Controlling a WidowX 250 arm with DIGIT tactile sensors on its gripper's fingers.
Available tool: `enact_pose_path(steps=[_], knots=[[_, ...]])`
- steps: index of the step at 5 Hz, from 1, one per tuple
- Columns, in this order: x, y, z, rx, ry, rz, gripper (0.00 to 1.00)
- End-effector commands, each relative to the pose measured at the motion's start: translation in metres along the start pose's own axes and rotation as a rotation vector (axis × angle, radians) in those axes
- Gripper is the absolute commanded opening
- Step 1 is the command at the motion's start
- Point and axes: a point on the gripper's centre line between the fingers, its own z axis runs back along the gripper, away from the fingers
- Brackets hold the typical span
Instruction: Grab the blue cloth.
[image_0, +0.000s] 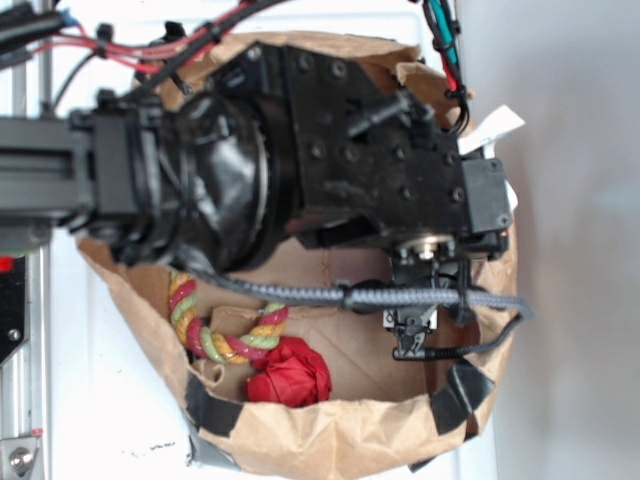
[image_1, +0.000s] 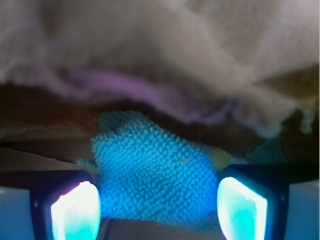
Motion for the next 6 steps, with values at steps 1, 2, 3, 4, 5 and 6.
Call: enact_pose_path(steps=[1,2,3,4,5,6], knots=[[-0.003,-0.001,0.005,-0.056,-0.033,-0.27,1.0],[-0.015,0.009,-0.009,-0.139,-0.008,-0.508,1.0],[-0.02,0.015,-0.012,-0.247,-0.011,-0.645,1.0],[-0.017,0.015,-0.008,-0.26,-0.019,-0.695,1.0],[-0.015,0.015,-0.009,-0.253,-0.022,-0.699,1.0],[-0.003,0.017,-0.013,-0.231,-0.045,-0.687,1.0]])
